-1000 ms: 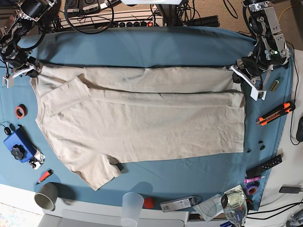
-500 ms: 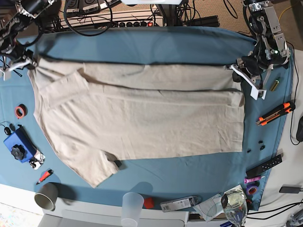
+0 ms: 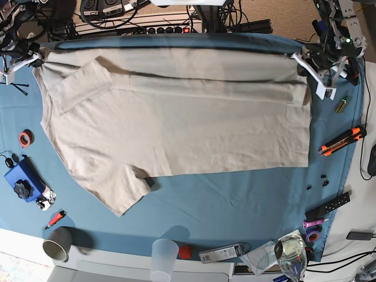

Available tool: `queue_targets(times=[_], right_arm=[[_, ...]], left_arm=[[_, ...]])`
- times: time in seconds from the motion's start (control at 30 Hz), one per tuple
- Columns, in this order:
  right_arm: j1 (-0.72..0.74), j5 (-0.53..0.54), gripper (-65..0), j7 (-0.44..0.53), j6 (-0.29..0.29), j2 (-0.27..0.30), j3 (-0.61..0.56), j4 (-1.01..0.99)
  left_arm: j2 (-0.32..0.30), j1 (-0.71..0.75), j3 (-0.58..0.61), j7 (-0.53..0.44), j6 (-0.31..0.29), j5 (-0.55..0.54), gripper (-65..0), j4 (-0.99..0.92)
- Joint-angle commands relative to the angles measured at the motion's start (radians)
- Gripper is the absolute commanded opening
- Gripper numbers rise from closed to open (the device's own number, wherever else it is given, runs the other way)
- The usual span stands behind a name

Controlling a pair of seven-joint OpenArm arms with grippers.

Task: Fold the T-shirt properly
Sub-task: 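Pull the folded edge back toward the robot with both grippers, then release the right gripper and move it to the sleeve near the hem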

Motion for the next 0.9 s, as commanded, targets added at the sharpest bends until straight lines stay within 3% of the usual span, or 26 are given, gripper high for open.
queue_targets(times=[0.0,0.53,0.63,0.73,0.87], right_arm=[[-0.010,-0.029,-65.0,-0.015,0.000,0.020,0.007,0.011],[-0.009,-0.032,-65.0,-0.012,0.001,0.021,0.007,0.011],[-0.009,-0.032,-64.3,-0.022,0.001,0.021,0.007,0.011],[-0.009,-0.031,-52.4,-0.021,0.014,0.027,0.007,0.011],[-0.009,-0.031,-48.9,-0.021,0.014,0.063,0.007,0.011]], left_arm=[[-0.014,0.006,-0.025,0.004,0.008,0.021,-65.0,0.018],[-0.014,0.022,-0.067,-0.006,-0.002,-0.037,-65.0,0.019],[-0.014,0.022,-0.067,-0.008,-0.001,-0.037,-55.9,0.019],[-0.014,0.022,-0.067,-0.010,-0.001,-0.037,-45.7,0.019],[-0.014,0.022,-0.067,-0.035,-0.001,-0.036,-41.9,0.021]])
